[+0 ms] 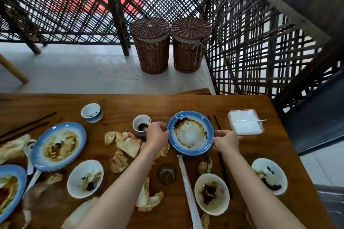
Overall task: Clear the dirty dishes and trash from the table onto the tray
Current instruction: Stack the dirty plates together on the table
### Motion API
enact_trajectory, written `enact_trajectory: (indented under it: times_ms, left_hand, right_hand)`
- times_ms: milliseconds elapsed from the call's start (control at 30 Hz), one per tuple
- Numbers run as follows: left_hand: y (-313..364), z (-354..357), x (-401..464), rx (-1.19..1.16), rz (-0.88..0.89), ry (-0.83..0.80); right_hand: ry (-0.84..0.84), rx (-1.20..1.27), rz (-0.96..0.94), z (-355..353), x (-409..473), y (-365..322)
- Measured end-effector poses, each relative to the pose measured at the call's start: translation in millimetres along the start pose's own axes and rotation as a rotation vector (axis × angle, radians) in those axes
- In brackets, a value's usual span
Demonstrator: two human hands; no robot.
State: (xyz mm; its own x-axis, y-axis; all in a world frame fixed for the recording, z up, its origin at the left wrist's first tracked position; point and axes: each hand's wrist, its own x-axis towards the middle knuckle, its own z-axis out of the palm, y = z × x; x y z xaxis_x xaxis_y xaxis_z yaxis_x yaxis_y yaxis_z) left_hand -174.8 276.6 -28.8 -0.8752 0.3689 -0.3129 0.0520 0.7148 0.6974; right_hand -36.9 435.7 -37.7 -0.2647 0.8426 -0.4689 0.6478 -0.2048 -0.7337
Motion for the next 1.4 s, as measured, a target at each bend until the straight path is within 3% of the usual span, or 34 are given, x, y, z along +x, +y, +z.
enact_trajectory:
  times_ms: [467, 733, 1100, 1400]
  left_hand:
    - [-7, 10, 11, 0.015, -0.049, -0.007]
    - [-3, 16, 13, 0.022, -0.074, -0.068]
    - [5, -6, -15, -0.205, -0.120, -0.084]
    - [-3, -84, -29, -0.318, -0.078, 0.003]
  right_hand:
    - [0.035, -0.056, 0.013, 11, 12, 6]
    - [-0.124, 0.054, 0.167, 9, 10, 3]
    - [-0.037, 0.037, 0.009, -12, -12, -17]
    - [-0.066, 0.030, -0.100, 3, -81, -64]
